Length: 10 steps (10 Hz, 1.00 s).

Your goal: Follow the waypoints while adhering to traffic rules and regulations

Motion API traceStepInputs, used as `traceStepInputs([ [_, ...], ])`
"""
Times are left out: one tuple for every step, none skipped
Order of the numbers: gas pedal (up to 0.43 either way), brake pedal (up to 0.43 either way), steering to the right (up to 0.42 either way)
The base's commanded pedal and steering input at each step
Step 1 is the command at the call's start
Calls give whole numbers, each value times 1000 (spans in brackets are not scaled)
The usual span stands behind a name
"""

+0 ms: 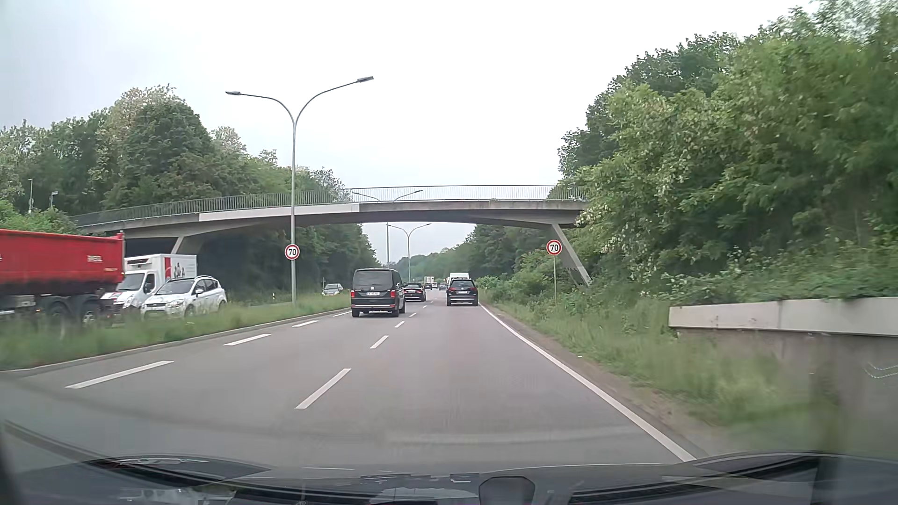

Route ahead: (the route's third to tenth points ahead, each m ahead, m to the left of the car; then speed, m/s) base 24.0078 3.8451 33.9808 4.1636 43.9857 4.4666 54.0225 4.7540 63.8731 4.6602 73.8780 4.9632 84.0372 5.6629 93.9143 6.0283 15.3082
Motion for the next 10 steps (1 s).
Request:
traceStepInputs([
  [130, 0, -10],
  [130, 0, -10],
  [130, 0, -9],
  [130, 0, -9],
  [130, 0, -8],
  [130, 0, -6],
  [138, 0, -4],
  [138, 0, -3],
  [138, 0, -3],
  [138, 0, -3],
])
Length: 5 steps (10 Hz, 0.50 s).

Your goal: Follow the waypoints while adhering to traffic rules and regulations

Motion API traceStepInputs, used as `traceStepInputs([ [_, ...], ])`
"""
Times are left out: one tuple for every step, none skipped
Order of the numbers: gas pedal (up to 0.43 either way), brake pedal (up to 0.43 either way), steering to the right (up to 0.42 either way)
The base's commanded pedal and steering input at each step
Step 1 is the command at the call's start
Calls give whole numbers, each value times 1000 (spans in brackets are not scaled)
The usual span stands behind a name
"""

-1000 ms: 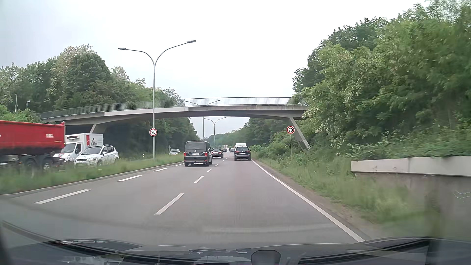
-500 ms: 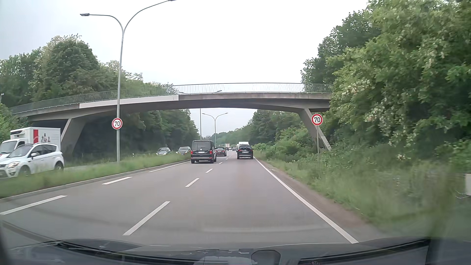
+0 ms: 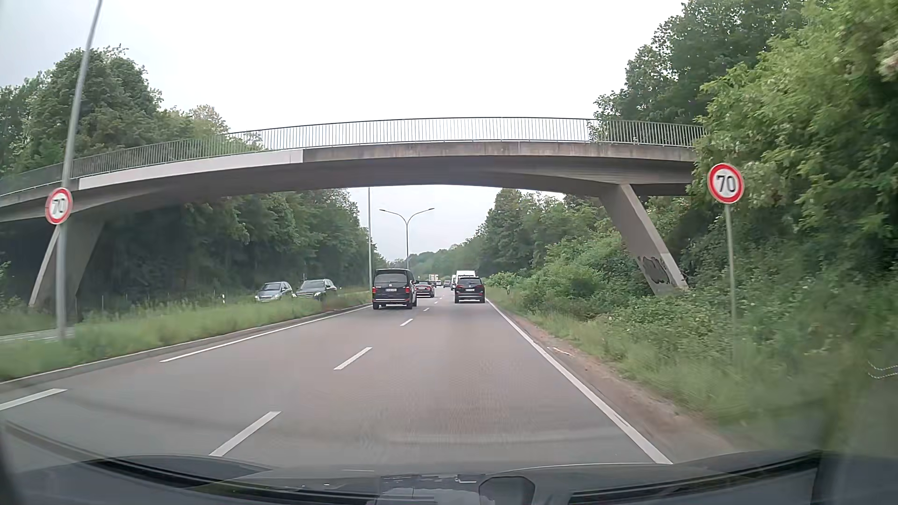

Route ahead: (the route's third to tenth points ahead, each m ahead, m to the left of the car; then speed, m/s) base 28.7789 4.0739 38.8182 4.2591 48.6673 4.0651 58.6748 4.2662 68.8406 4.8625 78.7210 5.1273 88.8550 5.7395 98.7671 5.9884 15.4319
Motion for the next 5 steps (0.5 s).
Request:
traceStepInputs([
  [138, 0, -3],
  [138, 0, -3],
  [138, 0, -3],
  [150, 0, -3],
  [150, 0, -2],
])
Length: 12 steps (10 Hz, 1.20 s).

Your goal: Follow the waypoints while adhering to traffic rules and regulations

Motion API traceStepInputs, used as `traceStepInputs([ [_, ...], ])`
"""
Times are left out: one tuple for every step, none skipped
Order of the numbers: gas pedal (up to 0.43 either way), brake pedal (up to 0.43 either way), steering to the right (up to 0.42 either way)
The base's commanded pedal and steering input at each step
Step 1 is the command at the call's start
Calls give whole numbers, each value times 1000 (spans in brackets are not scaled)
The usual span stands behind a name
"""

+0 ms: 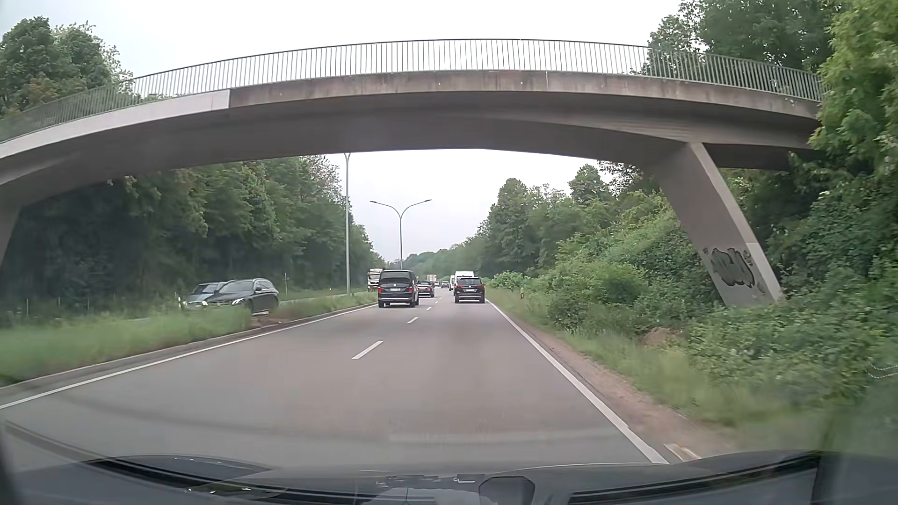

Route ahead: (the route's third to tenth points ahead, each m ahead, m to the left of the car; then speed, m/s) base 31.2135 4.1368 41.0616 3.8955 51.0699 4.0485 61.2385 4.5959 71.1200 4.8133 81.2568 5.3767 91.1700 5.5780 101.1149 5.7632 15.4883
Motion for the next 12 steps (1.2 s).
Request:
traceStepInputs([
  [150, 0, -3],
  [157, 0, -3],
  [157, 0, -3],
  [177, 0, -3],
  [189, 0, -3],
  [189, 0, -3],
  [189, 0, -3],
  [189, 0, -3],
  [189, 0, -3],
  [189, 0, -4],
  [189, 0, -4],
  [189, 0, -4],
])
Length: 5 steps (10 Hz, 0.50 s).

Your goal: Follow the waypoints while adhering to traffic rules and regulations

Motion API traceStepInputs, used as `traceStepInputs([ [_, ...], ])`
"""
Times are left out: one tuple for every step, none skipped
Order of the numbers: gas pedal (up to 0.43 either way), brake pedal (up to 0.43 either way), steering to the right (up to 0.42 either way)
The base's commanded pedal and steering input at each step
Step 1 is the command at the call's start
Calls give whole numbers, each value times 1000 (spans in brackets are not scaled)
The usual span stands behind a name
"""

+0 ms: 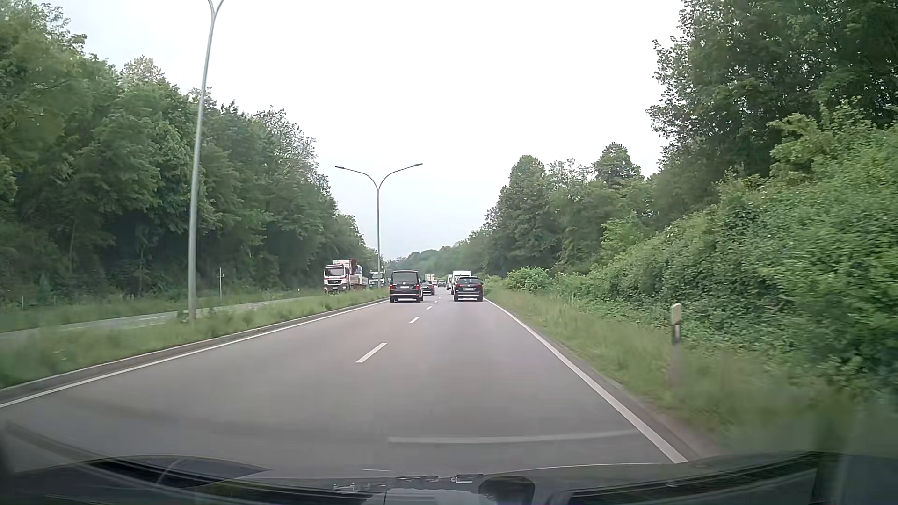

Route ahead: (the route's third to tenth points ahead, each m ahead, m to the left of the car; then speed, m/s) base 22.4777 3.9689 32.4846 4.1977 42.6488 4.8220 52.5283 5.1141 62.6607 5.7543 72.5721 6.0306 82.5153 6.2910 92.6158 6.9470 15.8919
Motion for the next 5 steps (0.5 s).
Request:
traceStepInputs([
  [189, 0, -4],
  [189, 0, -4],
  [189, 0, -4],
  [189, 0, -4],
  [189, 0, -3],
])
